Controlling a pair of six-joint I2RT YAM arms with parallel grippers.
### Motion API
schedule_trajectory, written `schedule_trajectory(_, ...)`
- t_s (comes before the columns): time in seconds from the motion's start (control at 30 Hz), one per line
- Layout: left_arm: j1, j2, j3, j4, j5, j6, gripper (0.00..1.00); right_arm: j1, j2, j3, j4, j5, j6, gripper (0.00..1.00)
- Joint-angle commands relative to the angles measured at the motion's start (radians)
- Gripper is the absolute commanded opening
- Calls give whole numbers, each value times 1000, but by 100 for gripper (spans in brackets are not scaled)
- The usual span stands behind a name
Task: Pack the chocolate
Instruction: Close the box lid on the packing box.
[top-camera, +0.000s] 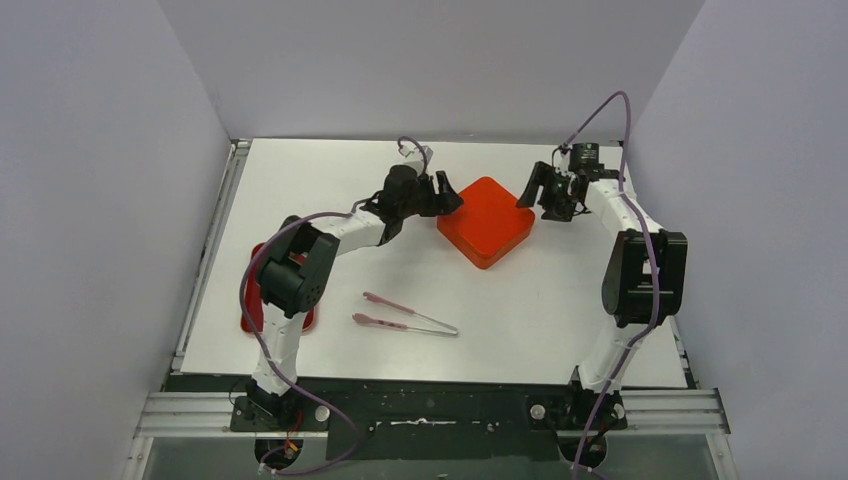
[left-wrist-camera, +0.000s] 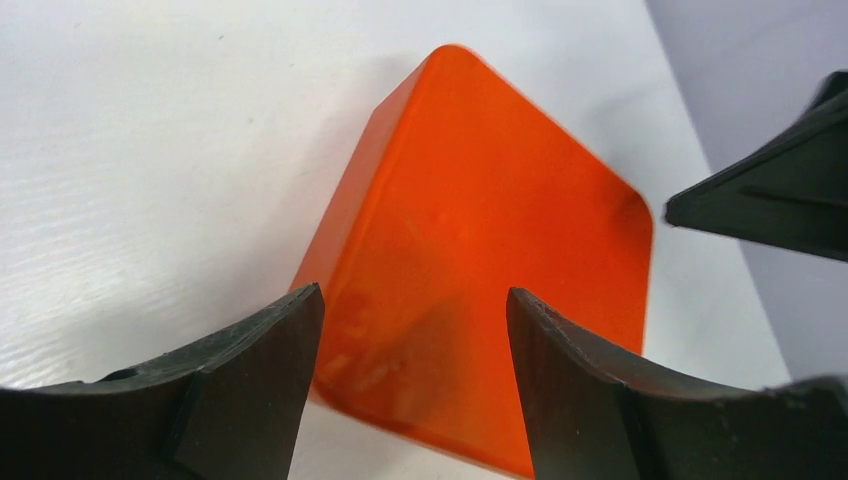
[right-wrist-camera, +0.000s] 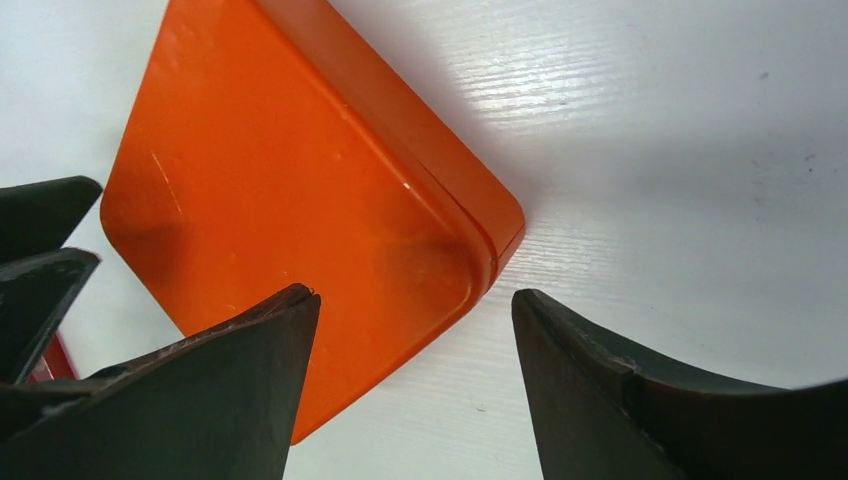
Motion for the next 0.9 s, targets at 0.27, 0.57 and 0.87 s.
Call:
schedule_trajectory(0.27,-13,-81,24,51,16,13,64,-19,-9,-38,34,11,37,69)
schedule_trajectory(0.57,-28,-74,21,70,42,59,63,37,-97,48,-114,202,15,39)
schedule_trajectory(0.87,-38,13,10,109,57,39,62,157,-40,148,-170,343,-23,0)
